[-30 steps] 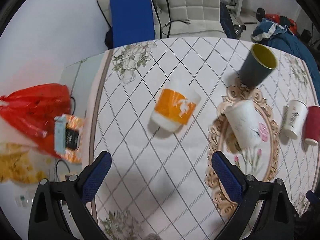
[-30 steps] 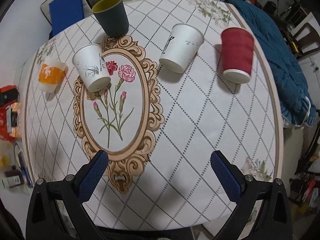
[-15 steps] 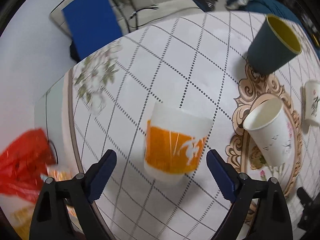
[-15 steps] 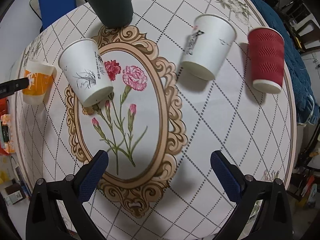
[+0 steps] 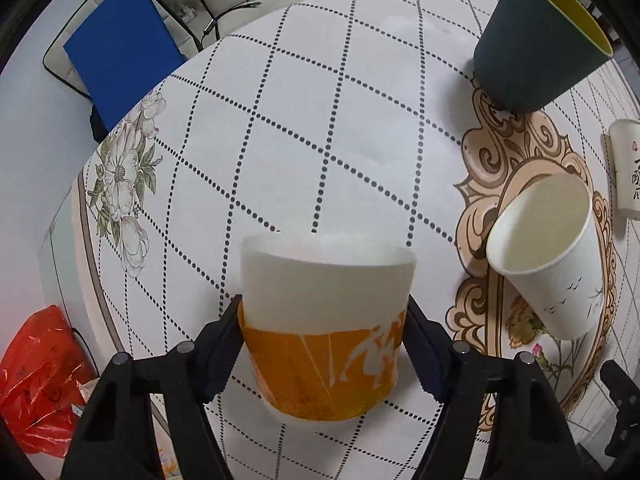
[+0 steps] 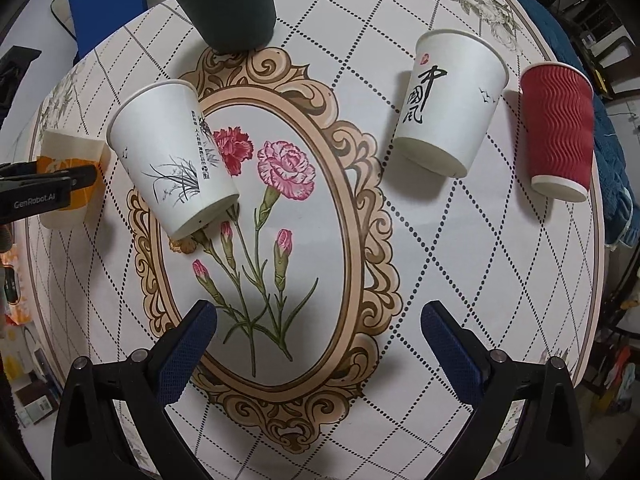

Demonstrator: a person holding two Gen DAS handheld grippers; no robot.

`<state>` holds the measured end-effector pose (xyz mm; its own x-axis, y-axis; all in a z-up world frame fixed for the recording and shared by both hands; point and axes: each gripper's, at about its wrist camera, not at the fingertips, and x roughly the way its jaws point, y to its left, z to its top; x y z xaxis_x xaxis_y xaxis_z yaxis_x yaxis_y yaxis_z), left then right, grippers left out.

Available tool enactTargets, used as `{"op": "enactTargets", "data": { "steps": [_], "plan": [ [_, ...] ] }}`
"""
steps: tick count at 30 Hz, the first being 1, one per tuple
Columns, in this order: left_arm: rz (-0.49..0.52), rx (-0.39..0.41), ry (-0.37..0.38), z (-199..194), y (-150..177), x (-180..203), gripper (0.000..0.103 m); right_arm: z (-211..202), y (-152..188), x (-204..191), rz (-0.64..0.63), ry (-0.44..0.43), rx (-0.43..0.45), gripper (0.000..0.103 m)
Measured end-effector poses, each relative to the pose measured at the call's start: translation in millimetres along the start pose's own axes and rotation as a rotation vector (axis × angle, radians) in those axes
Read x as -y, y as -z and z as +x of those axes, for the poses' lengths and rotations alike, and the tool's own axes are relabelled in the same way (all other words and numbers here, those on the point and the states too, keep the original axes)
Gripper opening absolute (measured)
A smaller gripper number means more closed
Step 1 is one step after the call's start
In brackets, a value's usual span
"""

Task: Flip cup upside down
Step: 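Lift the orange-and-white cup upright with the left gripper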

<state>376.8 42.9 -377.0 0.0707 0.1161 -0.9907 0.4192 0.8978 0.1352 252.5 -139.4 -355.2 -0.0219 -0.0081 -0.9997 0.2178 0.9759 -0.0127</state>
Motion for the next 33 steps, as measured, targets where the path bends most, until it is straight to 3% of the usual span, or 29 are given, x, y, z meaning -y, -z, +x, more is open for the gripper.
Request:
{"op": "enactTargets", "data": {
  "steps": [6,12,21,33],
  "plan": [
    [-0.047,0.013,0.028,-5,3,-5,0.071,0,-9,-1,0.020,0.001,-0.001,0.103],
    [-0.102,0.018,0.078,-23,30,2,0.071,-6,-5,10,0.027,0.003,0.018,0.103],
    [-0.195,-0.017,0.147,-52,104,38,0.071,-18,27,19,0.001,-0.006,0.035,0.103],
    [-0.373,-0.156,0.226,-52,202,113,0.071,-6,93,66,-0.080,0.004,-0.010,0.103]
  ]
}}
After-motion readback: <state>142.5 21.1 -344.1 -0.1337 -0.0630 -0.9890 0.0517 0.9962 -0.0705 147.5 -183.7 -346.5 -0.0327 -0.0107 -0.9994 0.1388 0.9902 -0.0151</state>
